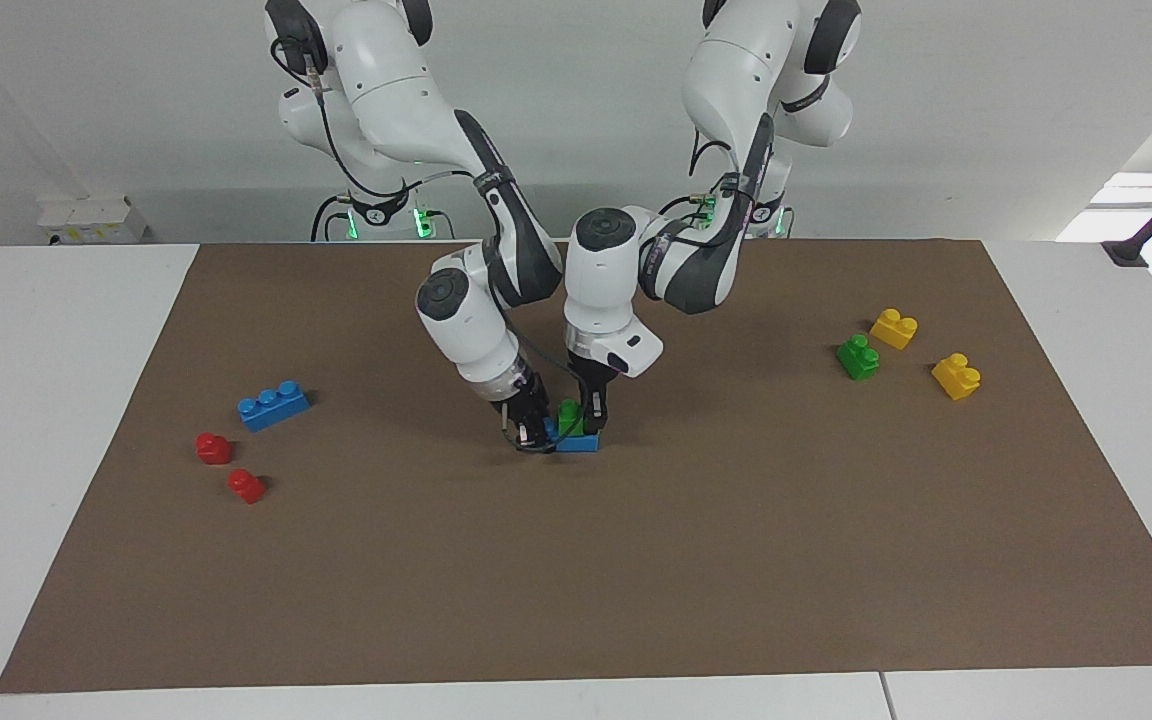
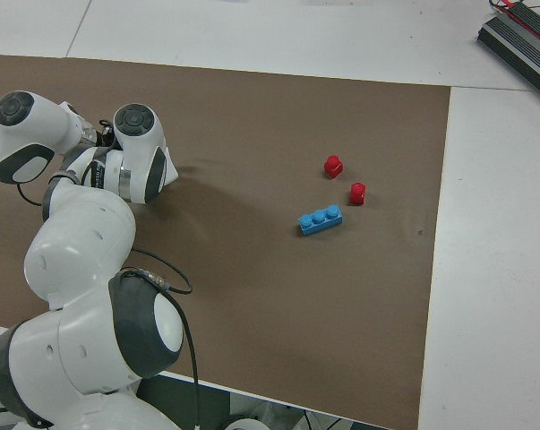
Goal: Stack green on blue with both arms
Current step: 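Press the green brick onto the blue brick held by the right gripper, then open both grippers and set the stacked bricks on the table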
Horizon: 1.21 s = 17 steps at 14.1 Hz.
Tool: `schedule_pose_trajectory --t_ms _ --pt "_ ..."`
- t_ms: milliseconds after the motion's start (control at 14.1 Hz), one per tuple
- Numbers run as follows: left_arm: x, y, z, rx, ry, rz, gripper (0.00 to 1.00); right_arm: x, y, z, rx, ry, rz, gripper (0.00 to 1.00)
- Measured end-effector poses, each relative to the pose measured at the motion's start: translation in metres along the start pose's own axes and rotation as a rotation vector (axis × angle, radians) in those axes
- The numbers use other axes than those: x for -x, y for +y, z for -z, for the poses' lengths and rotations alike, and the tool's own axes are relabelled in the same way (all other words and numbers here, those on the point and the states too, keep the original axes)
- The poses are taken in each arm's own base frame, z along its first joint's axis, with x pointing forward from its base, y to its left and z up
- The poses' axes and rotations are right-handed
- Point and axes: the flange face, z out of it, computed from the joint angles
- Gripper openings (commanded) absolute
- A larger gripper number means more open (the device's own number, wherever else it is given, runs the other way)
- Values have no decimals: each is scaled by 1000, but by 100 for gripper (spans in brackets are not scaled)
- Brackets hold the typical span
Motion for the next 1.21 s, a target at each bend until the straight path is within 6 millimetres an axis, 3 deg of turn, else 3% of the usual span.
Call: schedule_pose_trajectory --t_ms 356,427,498,569,711,925,1209 --pt "-3 1 -9 22 46 -44 100 -1 -1 0 -5 0 -2 0" --pt "-4 2 -9 24 46 -43 100 -3 -2 1 -7 0 -5 14" --pt "-5 3 -7 27 46 -41 100 -5 -3 2 -9 1 -9 43" --pt "-5 5 -5 32 44 -39 100 -8 -5 2 -10 1 -13 61" --pt "-7 8 3 42 40 -34 100 -12 -6 2 -10 5 -19 83" --pt "-26 23 20 59 46 -16 100 -14 -6 2 -13 7 -22 97" --pt "-61 40 47 53 74 -18 100 -14 -7 3 -19 6 -22 100"
